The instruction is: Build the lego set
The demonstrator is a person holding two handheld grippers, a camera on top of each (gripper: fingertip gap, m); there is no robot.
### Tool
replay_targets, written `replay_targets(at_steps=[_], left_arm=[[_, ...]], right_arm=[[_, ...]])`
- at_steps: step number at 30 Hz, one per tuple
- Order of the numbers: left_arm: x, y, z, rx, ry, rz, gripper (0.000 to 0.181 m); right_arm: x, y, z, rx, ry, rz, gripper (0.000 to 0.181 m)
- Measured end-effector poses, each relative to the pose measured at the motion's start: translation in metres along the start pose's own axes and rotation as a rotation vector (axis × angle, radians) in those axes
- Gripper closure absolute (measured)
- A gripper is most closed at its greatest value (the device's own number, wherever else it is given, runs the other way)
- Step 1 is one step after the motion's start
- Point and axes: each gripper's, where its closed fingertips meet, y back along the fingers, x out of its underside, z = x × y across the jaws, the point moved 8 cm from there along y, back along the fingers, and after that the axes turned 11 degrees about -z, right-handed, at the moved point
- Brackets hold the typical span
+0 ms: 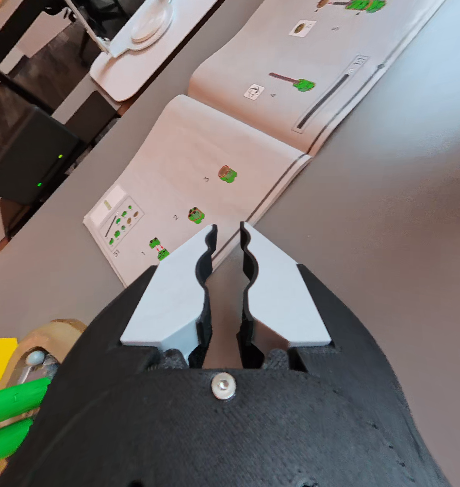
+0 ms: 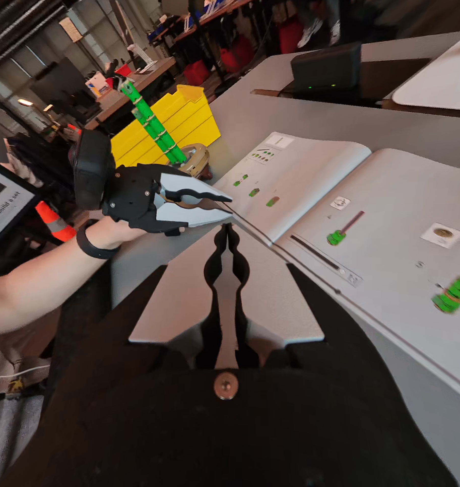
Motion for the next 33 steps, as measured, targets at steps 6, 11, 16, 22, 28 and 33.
replay_targets(at_steps=[6,11,16,22,28,33], left_arm=[[0.006,-0.007,-0.002,0.016,-0.044,0.044,0.154],[0.010,-0.010,0.008,-0.022,-0.015,0.041,0.155],[0.013,-0.010,0.012,-0.037,0.008,0.038,0.155],[0.002,-0.001,0.004,-0.074,0.051,0.003,0.143],[-0.014,0.013,-0.026,-0.058,0.191,-0.002,0.106],[-0.009,0.035,-0.049,-0.079,0.310,-0.032,0.071]], right_arm=[[0.016,0.043,-0.001,0.128,0.093,-0.047,0.181],[0.012,0.049,0.007,0.201,0.259,-0.098,0.181],[0.023,0.039,0.008,0.195,0.257,-0.030,0.179],[0.019,0.040,0.010,0.400,0.382,-0.010,0.161],[0.032,0.047,0.003,0.737,0.448,0.089,0.095],[0.047,0.061,-0.002,0.842,0.354,0.089,0.049]])
